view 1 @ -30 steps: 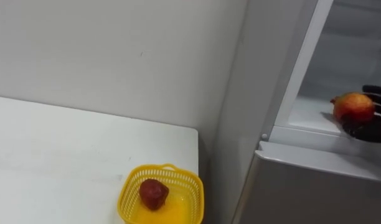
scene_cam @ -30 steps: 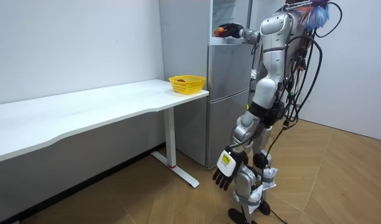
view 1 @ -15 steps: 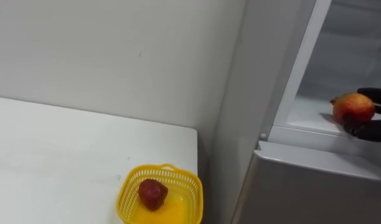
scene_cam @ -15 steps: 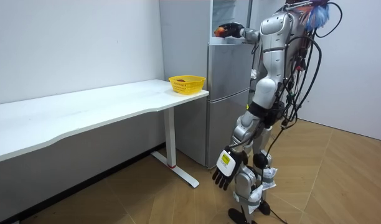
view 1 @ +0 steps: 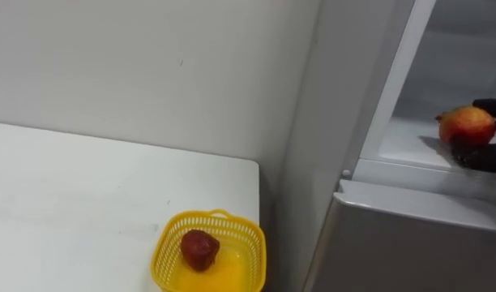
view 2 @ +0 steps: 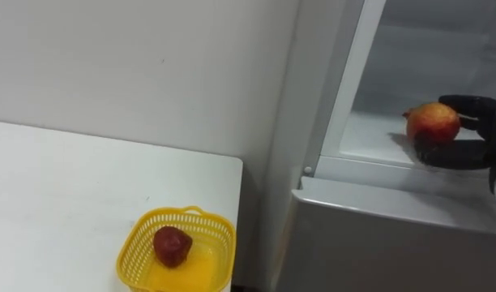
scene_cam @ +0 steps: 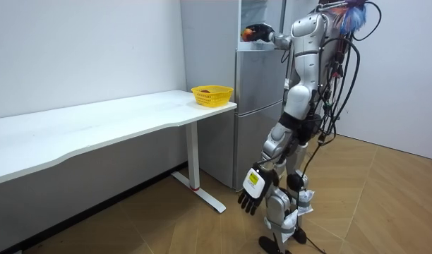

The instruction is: Retrieve from the upper fridge

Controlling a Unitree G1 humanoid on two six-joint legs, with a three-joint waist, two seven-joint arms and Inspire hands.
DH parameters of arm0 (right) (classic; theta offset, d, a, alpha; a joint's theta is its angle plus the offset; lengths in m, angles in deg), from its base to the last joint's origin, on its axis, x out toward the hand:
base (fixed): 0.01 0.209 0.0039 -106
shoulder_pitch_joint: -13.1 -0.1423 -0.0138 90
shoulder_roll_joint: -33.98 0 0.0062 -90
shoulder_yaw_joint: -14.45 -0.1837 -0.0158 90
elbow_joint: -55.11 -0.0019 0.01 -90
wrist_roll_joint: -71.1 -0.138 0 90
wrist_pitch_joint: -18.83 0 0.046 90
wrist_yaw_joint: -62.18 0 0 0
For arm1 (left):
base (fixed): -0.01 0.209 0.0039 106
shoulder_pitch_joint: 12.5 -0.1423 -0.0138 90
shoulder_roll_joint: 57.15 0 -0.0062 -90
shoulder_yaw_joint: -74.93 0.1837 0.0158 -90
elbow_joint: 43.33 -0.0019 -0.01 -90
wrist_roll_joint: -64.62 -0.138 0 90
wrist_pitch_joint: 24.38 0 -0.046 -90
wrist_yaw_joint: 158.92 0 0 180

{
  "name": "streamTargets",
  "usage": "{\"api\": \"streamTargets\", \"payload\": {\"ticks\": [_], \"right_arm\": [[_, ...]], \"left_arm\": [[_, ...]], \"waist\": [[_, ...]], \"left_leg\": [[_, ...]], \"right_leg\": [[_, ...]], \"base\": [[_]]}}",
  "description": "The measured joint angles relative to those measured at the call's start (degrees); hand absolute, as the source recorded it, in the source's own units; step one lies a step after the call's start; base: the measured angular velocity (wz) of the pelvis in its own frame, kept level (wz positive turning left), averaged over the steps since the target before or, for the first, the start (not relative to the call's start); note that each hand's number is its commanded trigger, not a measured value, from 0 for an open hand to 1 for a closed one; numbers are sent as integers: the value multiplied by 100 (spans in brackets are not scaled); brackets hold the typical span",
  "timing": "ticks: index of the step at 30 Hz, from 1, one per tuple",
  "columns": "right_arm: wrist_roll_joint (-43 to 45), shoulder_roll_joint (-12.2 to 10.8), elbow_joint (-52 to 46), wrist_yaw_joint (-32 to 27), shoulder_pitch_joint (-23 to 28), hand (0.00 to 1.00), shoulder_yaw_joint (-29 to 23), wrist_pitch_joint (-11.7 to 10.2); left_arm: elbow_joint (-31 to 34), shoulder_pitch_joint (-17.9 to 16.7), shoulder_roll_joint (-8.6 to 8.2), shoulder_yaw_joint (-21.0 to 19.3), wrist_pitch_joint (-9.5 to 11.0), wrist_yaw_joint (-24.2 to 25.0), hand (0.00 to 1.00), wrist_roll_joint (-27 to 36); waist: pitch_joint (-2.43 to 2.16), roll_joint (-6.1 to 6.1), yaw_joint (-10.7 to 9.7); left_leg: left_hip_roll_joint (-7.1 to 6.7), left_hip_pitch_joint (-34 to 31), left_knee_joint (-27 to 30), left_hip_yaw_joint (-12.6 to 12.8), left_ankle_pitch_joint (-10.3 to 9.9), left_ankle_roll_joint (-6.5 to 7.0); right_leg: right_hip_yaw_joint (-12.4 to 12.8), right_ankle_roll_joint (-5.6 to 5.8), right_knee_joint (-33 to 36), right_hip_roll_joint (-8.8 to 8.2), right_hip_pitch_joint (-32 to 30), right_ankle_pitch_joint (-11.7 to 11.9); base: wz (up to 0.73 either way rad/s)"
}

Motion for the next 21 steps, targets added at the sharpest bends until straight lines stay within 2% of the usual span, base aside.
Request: {"api": "streamTargets", "payload": {"ticks": [1,4,6,8,12,13,15,18,21], "right_arm": [[67,-23,-149,-59,61,100,0,0],[460,-300,-922,-350,318,100,-27,0],[740,-503,-1586,-554,591,100,-27,-11],[767,-593,-2064,-697,832,100,-25,-13],[1142,-893,-3109,-1057,1389,100,-25,-27],[1205,-911,-3205,-1093,1449,100,-27,-30],[1249,-1037,-3394,-1273,1515,100,-37,-73],[1257,-1066,-3641,-1624,1534,100,-135,-89],[1442,-1083,-3971,-2023,1578,100,-299,-156]], "left_arm": [[1,5,0,9,0,-20,0,2],[-7,19,-21,104,2,-119,0,61],[-14,68,-67,98,6,-143,0,61],[-61,123,-133,97,14,-224,0,58],[-106,110,-196,207,34,-252,0,61],[-106,110,-200,207,34,-257,0,60],[-107,95,-204,228,35,-325,0,68],[-111,131,-206,232,48,-359,0,86],[-111,159,-208,253,59,-374,0,87]], "waist": [[-3,14,3],[-34,129,-45],[-77,220,-64],[-97,285,21],[-79,323,-24],[-78,321,-32],[-73,313,-152],[-53,338,-198],[-57,340,-226]], "left_leg": [[2,-1,0,0,0,-1],[5,-14,14,33,-4,-5],[9,-5,9,69,-5,-4],[26,37,-23,148,-4,-4],[26,101,-104,225,-2,-1],[26,100,-105,230,-2,-1],[18,99,-84,233,-2,0],[18,95,-81,242,-1,2],[23,88,-95,275,0,2]], "right_leg": [[1,0,1,1,-1,0],[5,0,1,2,-4,0],[13,0,16,-1,-12,0],[107,0,91,4,-56,-1],[171,1,95,4,-41,-1],[172,1,95,4,-43,-1],[193,2,87,0,-26,-1],[229,4,73,1,-53,-2],[282,4,75,20,-75,-2]], "base": [[0],[0],[-2],[-18],[-12],[-5],[0],[-6],[-5]]}}
